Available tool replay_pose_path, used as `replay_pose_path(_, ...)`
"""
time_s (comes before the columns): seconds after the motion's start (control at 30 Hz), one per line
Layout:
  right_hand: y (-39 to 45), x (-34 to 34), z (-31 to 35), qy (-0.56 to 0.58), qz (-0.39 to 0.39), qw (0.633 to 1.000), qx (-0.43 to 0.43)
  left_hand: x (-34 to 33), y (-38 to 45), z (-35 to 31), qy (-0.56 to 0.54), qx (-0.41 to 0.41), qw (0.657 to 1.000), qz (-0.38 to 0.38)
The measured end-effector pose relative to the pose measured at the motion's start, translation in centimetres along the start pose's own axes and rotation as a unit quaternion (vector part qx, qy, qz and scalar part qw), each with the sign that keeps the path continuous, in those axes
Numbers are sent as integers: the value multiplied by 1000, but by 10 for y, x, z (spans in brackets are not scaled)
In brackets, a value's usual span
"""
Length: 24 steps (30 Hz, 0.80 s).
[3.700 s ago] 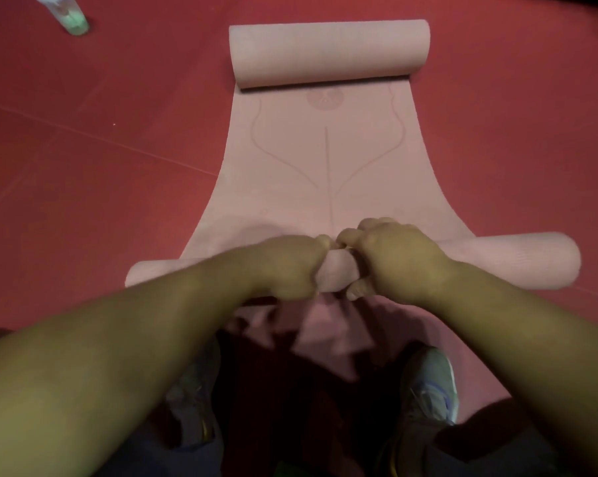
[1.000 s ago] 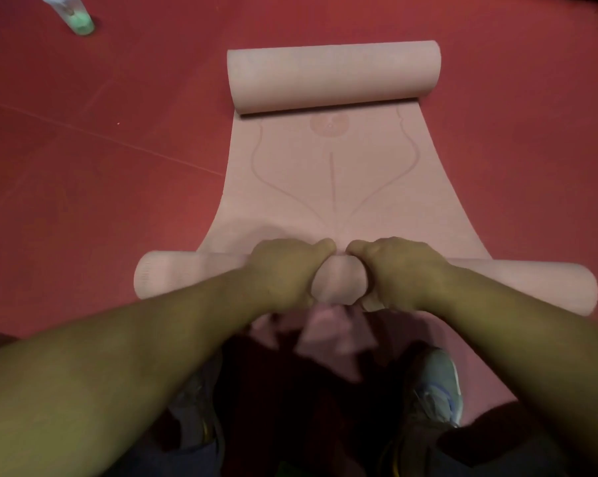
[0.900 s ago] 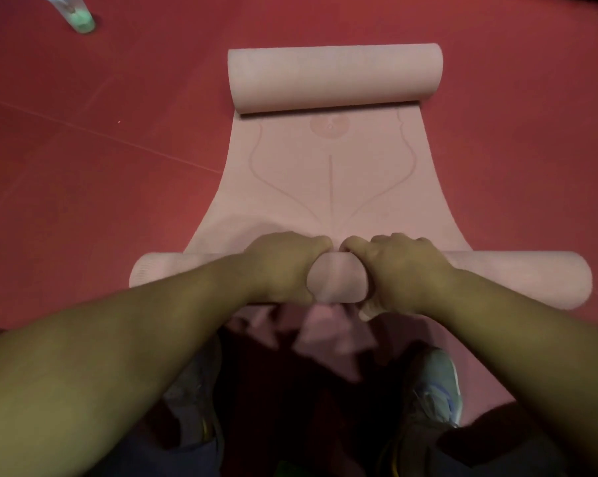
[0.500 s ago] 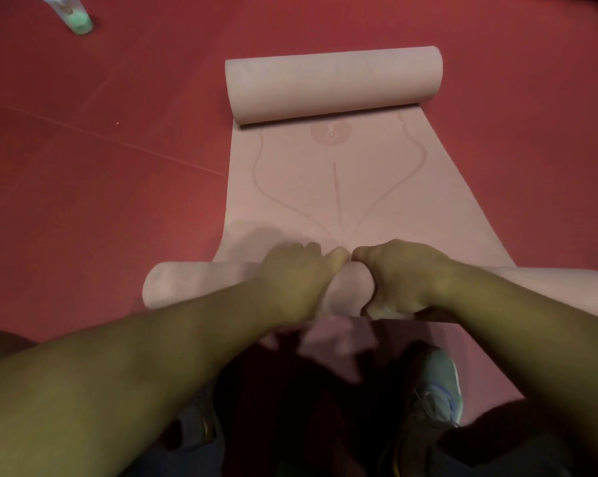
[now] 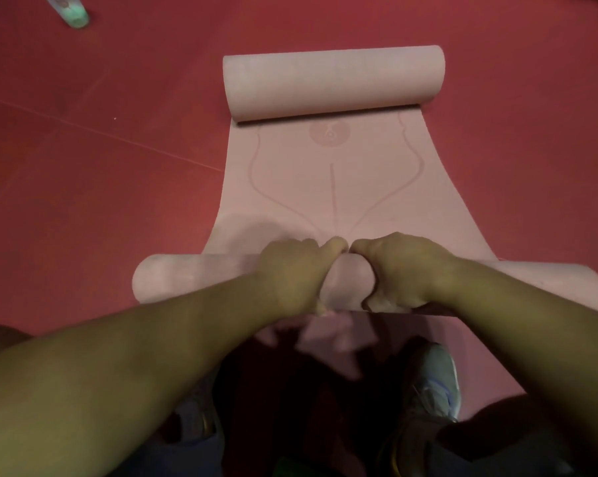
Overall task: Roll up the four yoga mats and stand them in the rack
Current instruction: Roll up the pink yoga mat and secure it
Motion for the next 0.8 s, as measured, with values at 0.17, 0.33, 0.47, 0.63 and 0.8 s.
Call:
replay_pose_path(0.17,4,-6,12,-82,-35,996,22,3,9,19,-139,-8,983,115)
replay_pose_path(0.33,6,-11,5,2,18,999,32,5,3,13,-125,-18,982,141)
replay_pose_path(0.47,5,-8,-9,99,23,995,4,4,-5,3,11,-8,1000,-16)
replay_pose_path(0.63,5,-10,8,-9,-48,998,34,2,4,17,-84,19,994,61)
replay_pose_path(0.8,7,-14,13,-25,-44,998,33,13,5,15,-103,20,983,152)
Point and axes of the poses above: each hand's wrist, its own y-axis towards the middle knuckle, its own x-axis out of the back of the hand, z = x × y, the point moved 4 cm from there along y, towards the middle knuckle, and after that the axes turned 13 degrees about x, right-handed, at the moved point
